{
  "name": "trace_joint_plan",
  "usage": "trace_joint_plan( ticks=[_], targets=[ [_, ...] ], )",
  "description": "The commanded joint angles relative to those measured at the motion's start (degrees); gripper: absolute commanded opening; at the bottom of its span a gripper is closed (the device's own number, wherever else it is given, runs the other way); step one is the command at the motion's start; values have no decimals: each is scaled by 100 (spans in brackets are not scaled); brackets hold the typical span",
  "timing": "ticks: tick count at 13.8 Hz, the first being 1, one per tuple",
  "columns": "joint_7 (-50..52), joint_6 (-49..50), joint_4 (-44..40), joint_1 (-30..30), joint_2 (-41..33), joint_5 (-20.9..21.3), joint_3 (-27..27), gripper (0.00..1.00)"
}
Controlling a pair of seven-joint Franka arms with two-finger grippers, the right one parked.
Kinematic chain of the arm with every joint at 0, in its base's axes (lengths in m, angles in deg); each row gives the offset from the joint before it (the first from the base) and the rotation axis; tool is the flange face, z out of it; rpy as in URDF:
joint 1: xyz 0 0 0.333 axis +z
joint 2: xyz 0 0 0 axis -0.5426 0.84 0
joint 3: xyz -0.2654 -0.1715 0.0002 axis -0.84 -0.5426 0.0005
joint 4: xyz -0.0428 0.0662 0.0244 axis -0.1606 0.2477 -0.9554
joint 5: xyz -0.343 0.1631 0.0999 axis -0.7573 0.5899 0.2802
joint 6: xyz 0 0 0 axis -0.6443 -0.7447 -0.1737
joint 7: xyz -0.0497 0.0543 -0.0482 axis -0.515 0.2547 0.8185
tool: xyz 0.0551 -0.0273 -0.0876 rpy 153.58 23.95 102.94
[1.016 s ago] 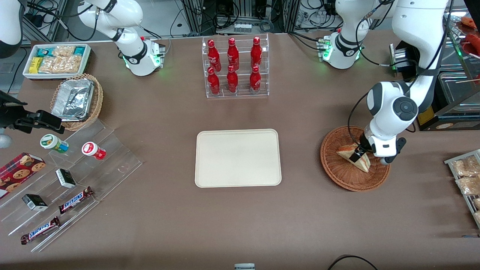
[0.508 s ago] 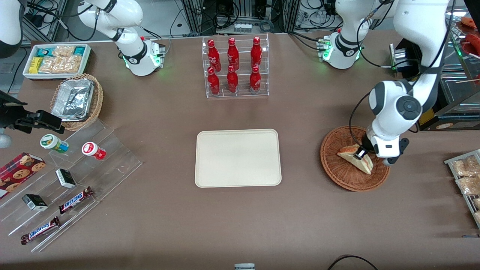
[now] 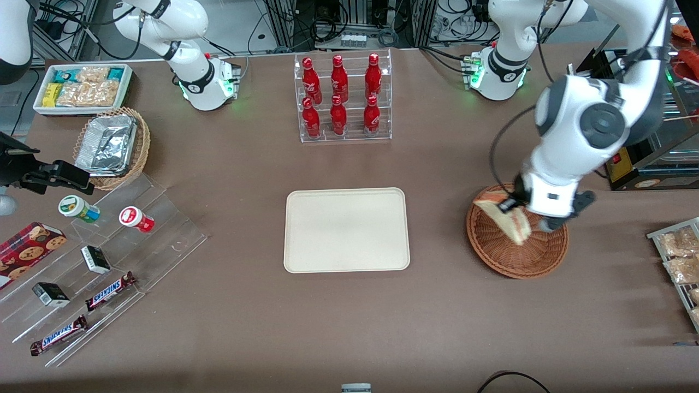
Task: Place sandwich from basket to tray
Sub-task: 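Lift the sandwich and carry it with the left gripper over the tray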
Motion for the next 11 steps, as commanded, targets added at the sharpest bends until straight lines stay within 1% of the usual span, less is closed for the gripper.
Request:
trace_joint_plan(
  ticks=[1,3,5,6,8,10,11],
  targets=[
    [-21,125,-432,14,403,69,-605,0],
    [232,108,-687,14,789,534,-1133,0],
    [724,81,-1195,-4,1368,894,-1555,0],
    [874,81,-1555,-230,1736,1114,-1652,0],
    [1198,90,-2092,-836,2352,1570,-1636,0],
    [1620,90,-2532,-1215,2924,2089,-1636,0],
    [1727,90,-2691,-1373,3135,2283,-1636,0]
  ],
)
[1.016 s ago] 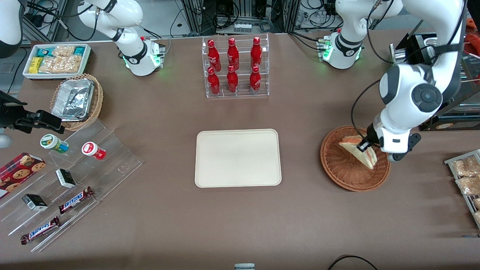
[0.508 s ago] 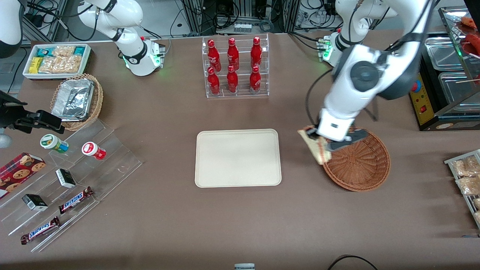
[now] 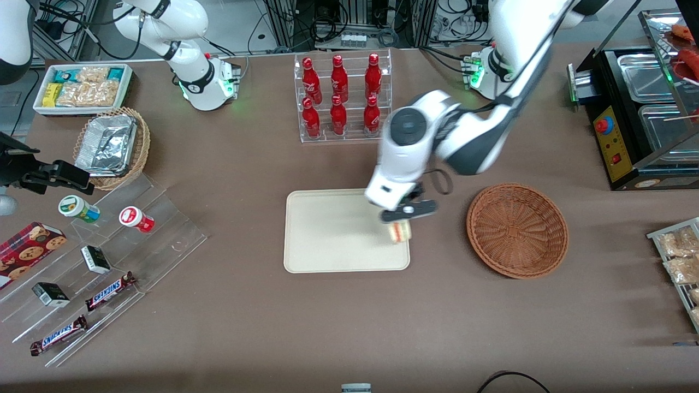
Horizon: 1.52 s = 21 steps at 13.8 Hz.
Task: Place sandwich from basket to tray
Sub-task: 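Lift the sandwich and carry it with the left gripper over the tray, then lower the sandwich onto the tray and open the left gripper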
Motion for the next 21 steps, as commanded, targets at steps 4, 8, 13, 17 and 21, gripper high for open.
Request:
trace_joint_plan(
  ticks=[4,8,13,17,21],
  targets=[
    [320,107,-1262,-789,1307,691,17,0],
    [285,-155,-1518,-974,1755,982,17,0],
    [224,-534,-1474,-1062,1976,1360,17,0],
    [241,-614,-1474,-1071,2125,1615,17,33],
    [302,-596,-1500,-1018,2038,1589,17,99]
  ],
)
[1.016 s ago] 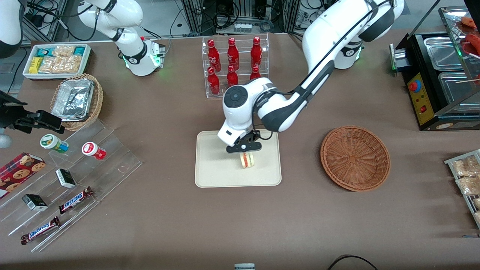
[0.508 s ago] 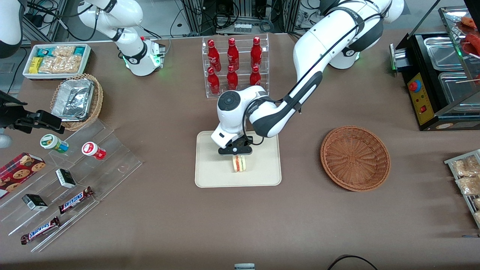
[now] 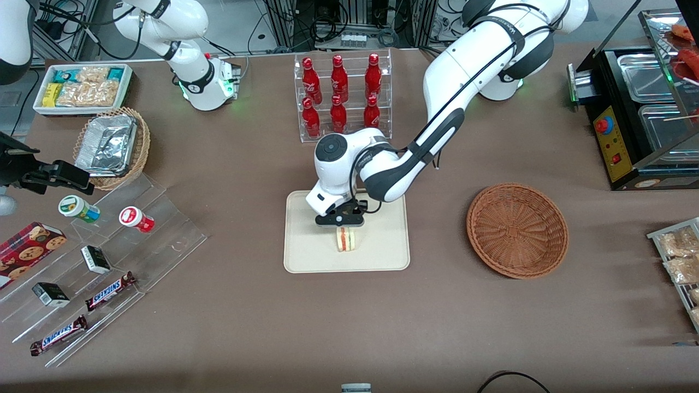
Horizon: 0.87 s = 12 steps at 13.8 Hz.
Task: Place sandwich from basket to tray
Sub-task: 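Lower the sandwich onto the tray and open the left gripper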
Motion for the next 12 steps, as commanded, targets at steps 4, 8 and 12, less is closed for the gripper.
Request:
trace_joint_plan(
  ticks=[4,8,12],
  targets=[
    [92,453,-184,129,-435,-179,-3,99],
    [92,1181,-175,384,-1208,-786,5,99],
    [66,2165,-122,885,-2025,-1366,5,99]
  ],
)
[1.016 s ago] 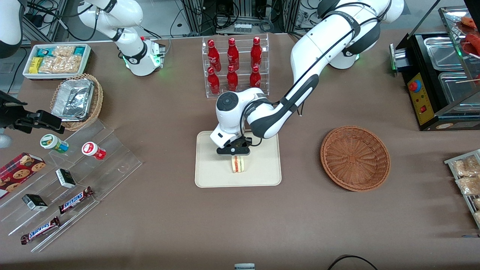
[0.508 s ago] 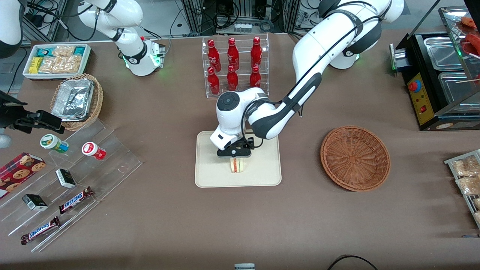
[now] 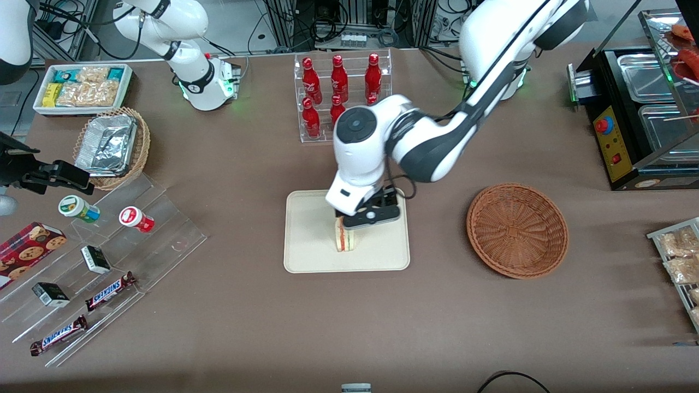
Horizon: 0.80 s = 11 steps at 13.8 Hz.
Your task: Place sandwich from basket to tray
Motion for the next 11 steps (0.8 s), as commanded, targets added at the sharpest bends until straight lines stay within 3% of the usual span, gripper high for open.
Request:
trace_joint_plan(
  ticks=[1,3,9,11],
  targets=[
    [-36,686,212,450,-716,-477,6,99],
    [-63,1057,238,916,-1129,-794,-3,99],
    [-966,1769,326,1814,-1798,-865,-3,99],
    [-1405,1910,335,2191,-1948,-1093,-3,99]
  ],
)
